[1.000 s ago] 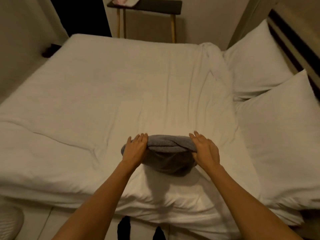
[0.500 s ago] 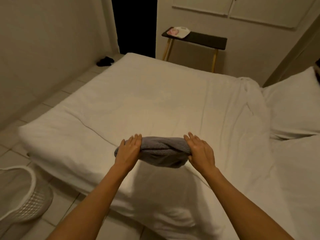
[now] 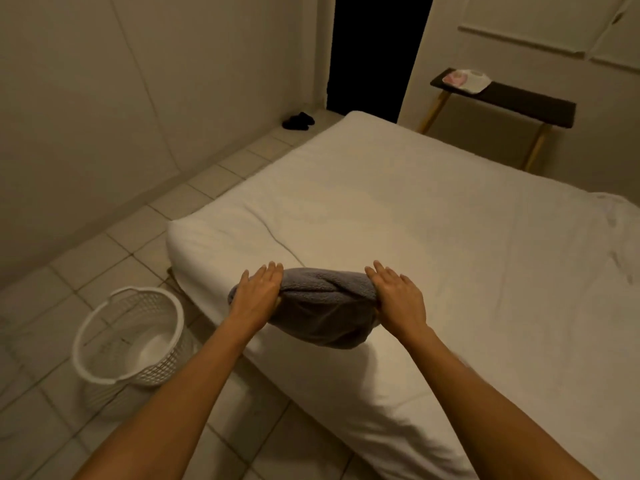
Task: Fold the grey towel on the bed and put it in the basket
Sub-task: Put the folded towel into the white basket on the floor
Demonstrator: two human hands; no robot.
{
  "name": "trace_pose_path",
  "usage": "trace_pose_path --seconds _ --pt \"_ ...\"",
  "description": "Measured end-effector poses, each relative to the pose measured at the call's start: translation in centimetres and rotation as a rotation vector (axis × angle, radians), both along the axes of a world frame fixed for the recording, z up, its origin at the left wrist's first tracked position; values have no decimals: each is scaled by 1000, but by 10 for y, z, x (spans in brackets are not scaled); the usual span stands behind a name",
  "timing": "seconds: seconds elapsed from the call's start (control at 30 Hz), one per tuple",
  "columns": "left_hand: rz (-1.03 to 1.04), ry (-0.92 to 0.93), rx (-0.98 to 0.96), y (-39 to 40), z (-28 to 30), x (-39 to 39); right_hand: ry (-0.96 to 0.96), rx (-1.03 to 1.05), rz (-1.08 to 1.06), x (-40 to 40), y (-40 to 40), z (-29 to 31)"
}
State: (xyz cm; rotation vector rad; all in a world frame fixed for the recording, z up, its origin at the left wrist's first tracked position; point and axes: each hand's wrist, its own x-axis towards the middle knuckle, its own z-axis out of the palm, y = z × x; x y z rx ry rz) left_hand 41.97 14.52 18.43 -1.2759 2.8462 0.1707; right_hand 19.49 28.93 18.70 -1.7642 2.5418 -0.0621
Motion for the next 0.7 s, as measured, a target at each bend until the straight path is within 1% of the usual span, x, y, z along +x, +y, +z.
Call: trace_pose_path --seconds 0.23,0.5,0.7 --pt "140 -28 -9 -55 1 93 22 -11 156 76 -87 -1" --pt "299 -38 -10 -102 -1 166 19 -16 308 137 -173 -9" --pt "377 -93 13 -148 -15 209 1 -7 407 174 -243 -25"
